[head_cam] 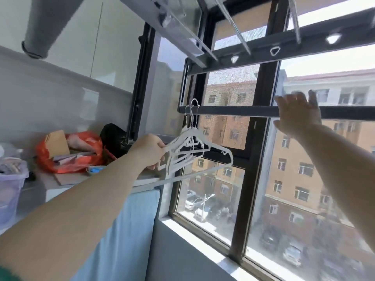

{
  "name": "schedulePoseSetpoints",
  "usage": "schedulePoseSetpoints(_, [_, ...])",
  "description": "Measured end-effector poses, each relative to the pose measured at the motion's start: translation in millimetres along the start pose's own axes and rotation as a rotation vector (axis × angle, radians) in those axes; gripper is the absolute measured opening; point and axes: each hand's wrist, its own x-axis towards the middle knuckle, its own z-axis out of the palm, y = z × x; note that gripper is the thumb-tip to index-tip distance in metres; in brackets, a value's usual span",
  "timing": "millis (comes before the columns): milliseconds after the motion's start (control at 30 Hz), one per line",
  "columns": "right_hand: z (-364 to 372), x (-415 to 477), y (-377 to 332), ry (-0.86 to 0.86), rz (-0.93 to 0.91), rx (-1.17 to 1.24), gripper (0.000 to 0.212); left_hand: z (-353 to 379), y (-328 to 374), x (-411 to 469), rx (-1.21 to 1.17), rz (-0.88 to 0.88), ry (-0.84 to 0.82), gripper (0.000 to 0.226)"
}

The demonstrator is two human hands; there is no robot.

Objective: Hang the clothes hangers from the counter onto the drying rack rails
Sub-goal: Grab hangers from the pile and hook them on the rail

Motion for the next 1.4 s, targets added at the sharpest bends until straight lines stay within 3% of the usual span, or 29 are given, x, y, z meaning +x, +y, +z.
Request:
schedulePoseSetpoints(133, [4,14,-7,-0.097,0.058,-0.069,0.044,6,4,27,0.026,0.013,-0.021,0.016])
schedulePoseSetpoints(367, [13,19,-7,-0.025,0.053,-0.036,0.034,24,19,70,0.05,0.028,-0.006,0.018])
schedulePoseSetpoints(667, [15,20,-14,0.048,0.006,-0.015,0.036,40,27,95,0.137,-0.004,0.036,0.03])
schedulePoseSetpoints(867, [17,21,-17,0.054,0.0,-0.013,0.034,45,12,97,0.187,-0.074,0.031,0.027])
schedulePoseSetpoints(1400, [28,22,-18,0.036,0.014,-0.059,0.042,58,-8,117,0.206,-0.029,0.028,0.023])
